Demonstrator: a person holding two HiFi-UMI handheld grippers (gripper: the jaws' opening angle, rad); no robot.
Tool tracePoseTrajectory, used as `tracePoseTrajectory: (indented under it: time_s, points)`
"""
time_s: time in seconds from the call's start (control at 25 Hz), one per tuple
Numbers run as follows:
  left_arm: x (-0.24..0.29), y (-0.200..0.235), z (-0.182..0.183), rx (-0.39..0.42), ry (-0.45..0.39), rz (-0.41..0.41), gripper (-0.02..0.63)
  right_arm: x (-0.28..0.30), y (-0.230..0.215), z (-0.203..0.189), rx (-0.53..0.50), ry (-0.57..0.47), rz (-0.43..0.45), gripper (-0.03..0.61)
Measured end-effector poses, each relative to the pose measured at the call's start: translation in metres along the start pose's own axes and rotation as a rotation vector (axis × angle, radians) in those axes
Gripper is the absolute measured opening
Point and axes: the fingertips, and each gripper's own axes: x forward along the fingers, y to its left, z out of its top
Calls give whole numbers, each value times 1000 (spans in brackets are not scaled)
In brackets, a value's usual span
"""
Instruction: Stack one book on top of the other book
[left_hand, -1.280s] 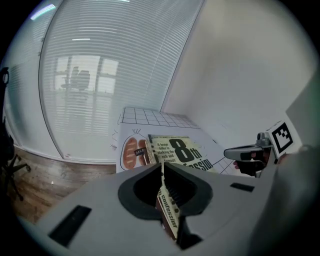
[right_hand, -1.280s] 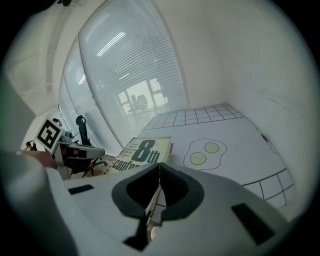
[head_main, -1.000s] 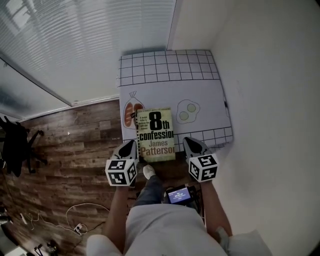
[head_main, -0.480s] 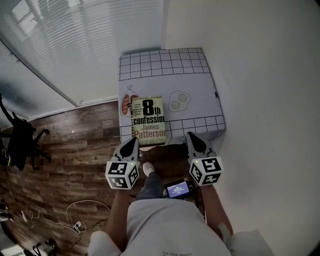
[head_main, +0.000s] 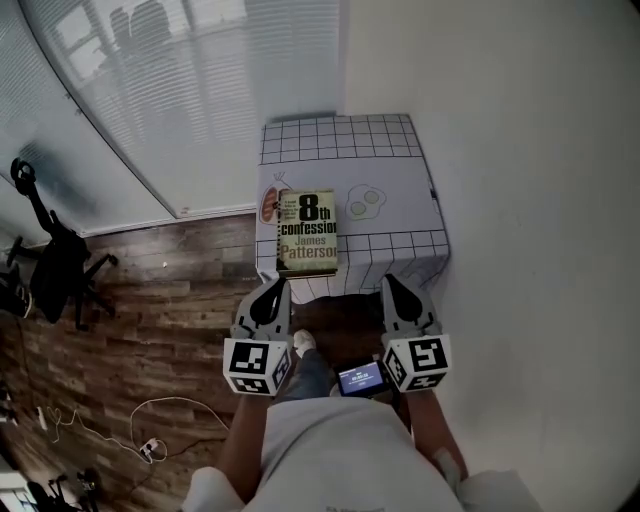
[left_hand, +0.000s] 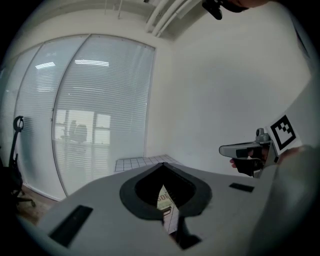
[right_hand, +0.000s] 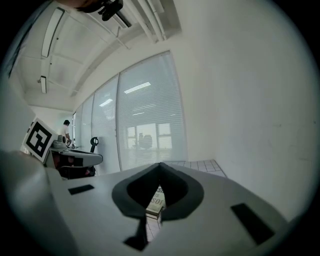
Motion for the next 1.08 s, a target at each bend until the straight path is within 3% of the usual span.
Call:
tracePoseTrajectory:
  time_s: [0.4, 1.08]
  points:
    - [-53, -8, 1, 0, -38, 94, 8, -29, 25, 4, -8, -33, 52, 6]
    - [-64, 2, 16, -41, -89, 137, 8, -29, 31, 20, -31, -59, 90, 6]
